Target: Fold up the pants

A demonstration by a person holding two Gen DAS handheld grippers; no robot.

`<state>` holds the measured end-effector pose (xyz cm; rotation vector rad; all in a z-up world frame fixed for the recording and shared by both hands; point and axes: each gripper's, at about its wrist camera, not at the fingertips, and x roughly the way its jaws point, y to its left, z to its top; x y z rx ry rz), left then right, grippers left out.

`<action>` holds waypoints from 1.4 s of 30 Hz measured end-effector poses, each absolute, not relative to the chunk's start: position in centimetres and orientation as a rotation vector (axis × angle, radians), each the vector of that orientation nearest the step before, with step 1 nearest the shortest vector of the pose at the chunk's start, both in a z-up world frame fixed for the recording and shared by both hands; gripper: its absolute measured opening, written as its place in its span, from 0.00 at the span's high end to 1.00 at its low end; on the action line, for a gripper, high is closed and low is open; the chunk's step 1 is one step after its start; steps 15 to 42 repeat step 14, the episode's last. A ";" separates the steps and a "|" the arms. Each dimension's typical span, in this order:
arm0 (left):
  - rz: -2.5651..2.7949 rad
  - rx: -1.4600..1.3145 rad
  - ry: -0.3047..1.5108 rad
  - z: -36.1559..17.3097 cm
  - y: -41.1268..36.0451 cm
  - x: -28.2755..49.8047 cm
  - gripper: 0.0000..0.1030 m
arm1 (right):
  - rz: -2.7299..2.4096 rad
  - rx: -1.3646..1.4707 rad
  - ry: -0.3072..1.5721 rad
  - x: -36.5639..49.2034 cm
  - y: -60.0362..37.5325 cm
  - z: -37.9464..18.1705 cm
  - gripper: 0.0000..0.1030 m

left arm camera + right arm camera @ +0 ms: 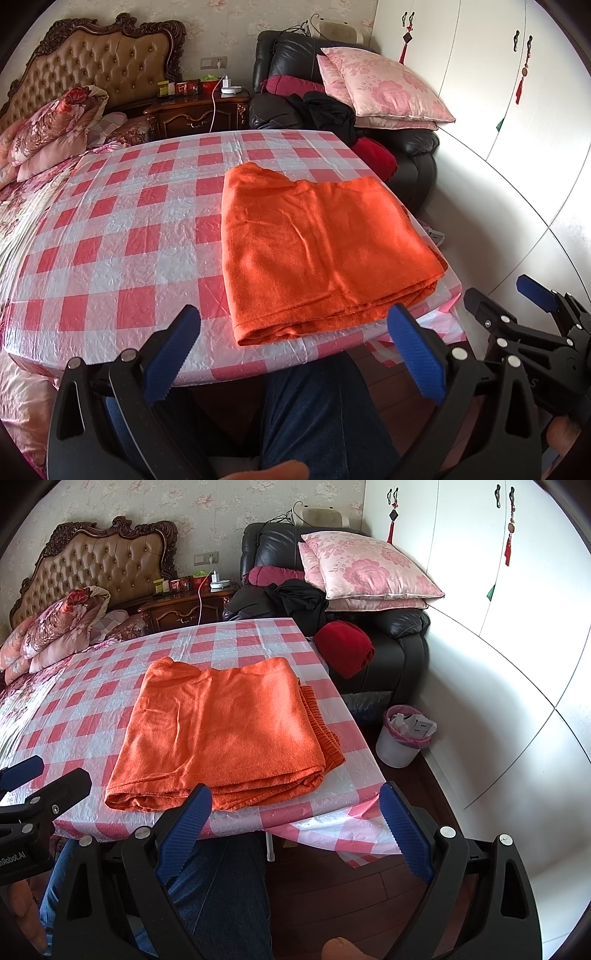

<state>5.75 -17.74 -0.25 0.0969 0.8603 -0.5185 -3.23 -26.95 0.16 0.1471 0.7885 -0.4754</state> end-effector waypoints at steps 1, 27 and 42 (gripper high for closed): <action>-0.523 0.094 0.860 -0.1 -17.8 5.7 0.02 | -0.476 0.147 0.789 -3.2 -27.0 0.2 0.14; -0.463 -0.183 0.728 1.9 -5.5 12.7 0.02 | -0.575 0.199 0.738 -2.9 -27.3 0.6 0.14; -0.463 -0.183 0.728 1.9 -5.5 12.7 0.02 | -0.575 0.199 0.738 -2.9 -27.3 0.6 0.14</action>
